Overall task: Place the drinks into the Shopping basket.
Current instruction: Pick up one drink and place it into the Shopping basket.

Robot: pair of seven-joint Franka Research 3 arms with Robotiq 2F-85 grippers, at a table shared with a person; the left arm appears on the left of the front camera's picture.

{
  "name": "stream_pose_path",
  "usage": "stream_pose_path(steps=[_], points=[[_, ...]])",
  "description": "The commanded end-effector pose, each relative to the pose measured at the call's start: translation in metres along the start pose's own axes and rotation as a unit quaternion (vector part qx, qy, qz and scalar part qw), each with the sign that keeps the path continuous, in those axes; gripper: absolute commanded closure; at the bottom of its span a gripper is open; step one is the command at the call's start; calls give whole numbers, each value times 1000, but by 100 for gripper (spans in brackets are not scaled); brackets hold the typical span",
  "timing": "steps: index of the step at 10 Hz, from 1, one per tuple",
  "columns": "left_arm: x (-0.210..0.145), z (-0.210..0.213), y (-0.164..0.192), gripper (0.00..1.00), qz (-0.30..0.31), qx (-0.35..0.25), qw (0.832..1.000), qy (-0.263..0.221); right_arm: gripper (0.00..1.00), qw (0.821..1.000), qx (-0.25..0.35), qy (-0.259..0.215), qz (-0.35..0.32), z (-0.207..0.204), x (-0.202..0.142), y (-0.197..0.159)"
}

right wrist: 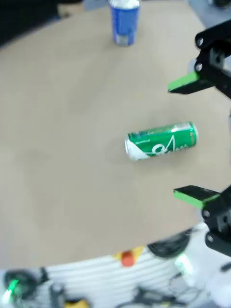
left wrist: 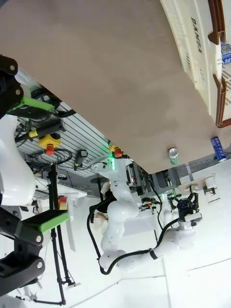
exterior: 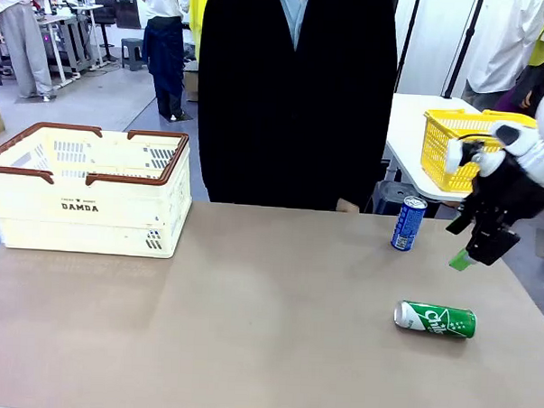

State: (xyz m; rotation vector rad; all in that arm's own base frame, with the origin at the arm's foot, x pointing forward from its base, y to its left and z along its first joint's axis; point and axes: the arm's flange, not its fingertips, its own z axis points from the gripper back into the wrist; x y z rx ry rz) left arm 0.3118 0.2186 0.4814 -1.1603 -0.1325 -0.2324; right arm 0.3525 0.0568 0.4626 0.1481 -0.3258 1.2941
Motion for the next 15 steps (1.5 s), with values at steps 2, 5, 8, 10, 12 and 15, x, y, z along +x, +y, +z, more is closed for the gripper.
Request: stream_pose_path(steps=[2, 5, 8, 10, 12, 15], points=[[0, 1, -5, 0, 4, -6, 1000, -4, 0, 1000, 0, 0, 0, 0, 0, 0], [0, 1, -5, 0, 4, -6, 1000, -4, 0, 998, 1, 42, 54, -27, 3, -5], [0, 1, -5, 0, 4, -6, 1000, -4, 0, 992, 49, 97, 62, -86, -14, 0], [0, 1, -5, 0, 4, -6, 1000, -4, 0, 990, 39, 112, 80, -115, -29, 10], [0, 1, -5, 0, 4, -6, 1000, -4, 0, 988, 41, 117, 94, -141, -41, 18], [0, 1, -5, 0, 4, -6, 1000, -4, 0, 981, 80, 135, 110, -166, -54, 28]])
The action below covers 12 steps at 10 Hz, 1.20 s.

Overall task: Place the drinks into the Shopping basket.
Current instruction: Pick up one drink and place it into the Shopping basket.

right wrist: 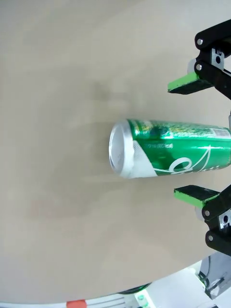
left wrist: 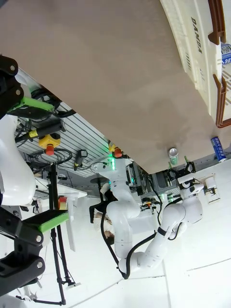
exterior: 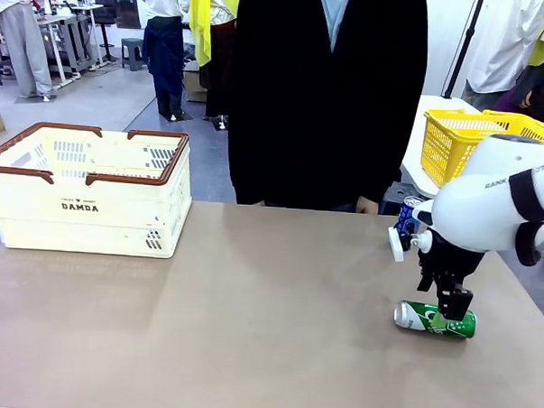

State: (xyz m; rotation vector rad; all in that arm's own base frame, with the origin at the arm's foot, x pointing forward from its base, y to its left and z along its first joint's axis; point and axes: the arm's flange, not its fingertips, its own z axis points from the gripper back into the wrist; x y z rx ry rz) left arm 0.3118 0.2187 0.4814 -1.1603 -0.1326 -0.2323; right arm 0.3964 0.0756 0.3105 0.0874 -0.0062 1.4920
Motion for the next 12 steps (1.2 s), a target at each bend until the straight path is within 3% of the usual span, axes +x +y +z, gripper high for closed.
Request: stream_pose_path(steps=[1, 4, 5, 6, 12], points=[[0, 0, -5, 0, 4, -6, 1000, -4, 0, 999, 2, 14, 30, -31, -17, 55], [0, 0, -5, 0, 4, -6, 1000, -4, 0, 998, 27, 17, 51, -41, -12, 55], [0, 0, -5, 0, 4, -6, 1000, -4, 58, 998, 28, 23, 55, -44, -11, 55], [0, 0, -5, 0, 4, -6, 1000, -4, 100, 998, 29, 24, 57, -45, -12, 55], [0, 0, -5, 0, 4, -6, 1000, -4, 100, 999, 22, 42, 24, -36, -15, 51]])
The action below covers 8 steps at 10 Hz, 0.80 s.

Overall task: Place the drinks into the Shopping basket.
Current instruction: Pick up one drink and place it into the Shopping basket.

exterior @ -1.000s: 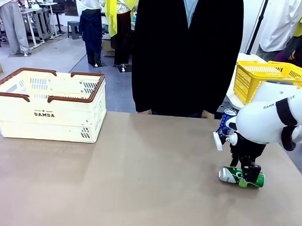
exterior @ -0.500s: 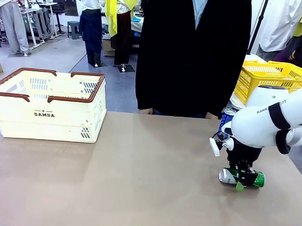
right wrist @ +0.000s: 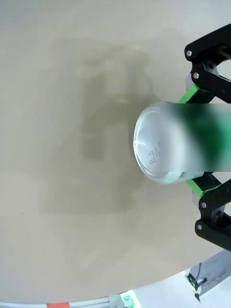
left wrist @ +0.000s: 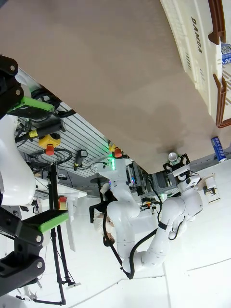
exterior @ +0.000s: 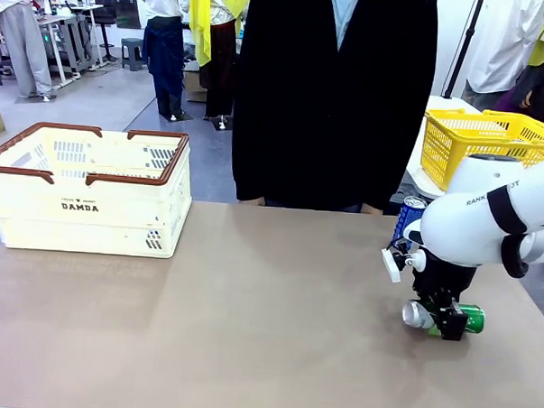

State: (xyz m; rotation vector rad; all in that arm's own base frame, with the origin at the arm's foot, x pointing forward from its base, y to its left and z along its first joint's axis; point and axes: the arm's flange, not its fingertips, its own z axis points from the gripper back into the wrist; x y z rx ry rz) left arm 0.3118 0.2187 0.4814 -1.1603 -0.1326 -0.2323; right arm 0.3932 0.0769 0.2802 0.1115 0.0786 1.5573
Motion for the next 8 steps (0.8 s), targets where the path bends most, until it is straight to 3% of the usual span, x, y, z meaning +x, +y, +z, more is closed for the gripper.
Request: stream_pose_path(steps=[1, 3, 4, 6, 8], points=[[0, 0, -5, 0, 4, -6, 1000, -4, 100, 999, -10, 25, -27, -7, -10, 49], [0, 0, -5, 0, 4, -6, 1000, -4, 100, 997, 21, 26, -76, 3, -5, 47], [0, 0, -5, 0, 4, -6, 1000, -4, 100, 992, 44, -28, -112, 17, 6, 46], [0, 0, -5, 0, 4, -6, 1000, -4, 100, 967, 109, -107, -205, 48, 53, 43], [0, 0, -5, 0, 4, -6, 1000, -4, 100, 939, 80, -156, -296, 66, 127, 42]])
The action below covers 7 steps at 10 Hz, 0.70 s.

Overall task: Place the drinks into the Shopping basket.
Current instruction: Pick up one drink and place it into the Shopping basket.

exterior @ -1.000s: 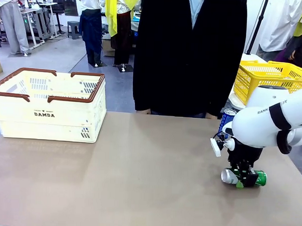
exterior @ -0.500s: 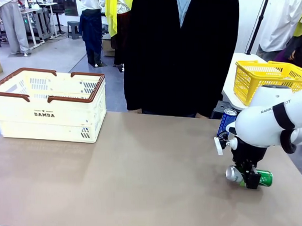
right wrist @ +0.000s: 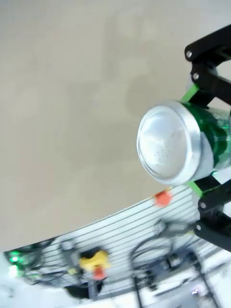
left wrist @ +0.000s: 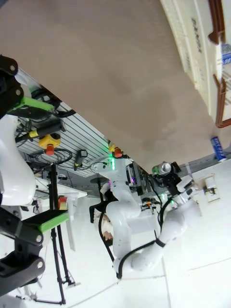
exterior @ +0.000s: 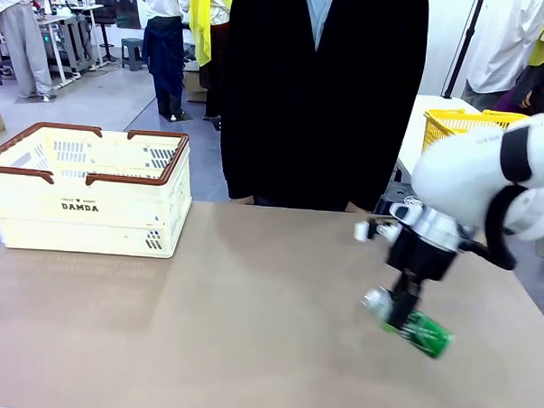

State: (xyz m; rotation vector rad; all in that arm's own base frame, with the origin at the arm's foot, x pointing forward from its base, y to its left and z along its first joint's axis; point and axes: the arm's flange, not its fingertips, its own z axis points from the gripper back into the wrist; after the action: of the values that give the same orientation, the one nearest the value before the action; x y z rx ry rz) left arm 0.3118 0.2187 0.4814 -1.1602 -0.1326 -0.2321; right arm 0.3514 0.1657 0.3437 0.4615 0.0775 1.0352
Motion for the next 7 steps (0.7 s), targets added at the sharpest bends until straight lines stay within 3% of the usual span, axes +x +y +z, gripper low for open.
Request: stream_pose_path(steps=[1, 2, 4, 6, 7], points=[[0, 0, -5, 0, 4, -6, 1000, -4, 100, 998, -14, -30, -45, -17, 76, 32], [0, 0, -5, 0, 4, -6, 1000, -4, 100, 995, -25, -30, -89, -35, 111, 44], [0, 0, -5, 0, 4, -6, 1000, -4, 100, 972, 1, -58, -226, -56, 167, 64], [0, 0, -5, 0, 4, -6, 1000, -4, 100, 962, 58, -28, -264, -74, 200, 69], [0, 0, -5, 0, 4, -6, 1000, -4, 100, 956, 78, -29, -283, -76, 200, 61]])
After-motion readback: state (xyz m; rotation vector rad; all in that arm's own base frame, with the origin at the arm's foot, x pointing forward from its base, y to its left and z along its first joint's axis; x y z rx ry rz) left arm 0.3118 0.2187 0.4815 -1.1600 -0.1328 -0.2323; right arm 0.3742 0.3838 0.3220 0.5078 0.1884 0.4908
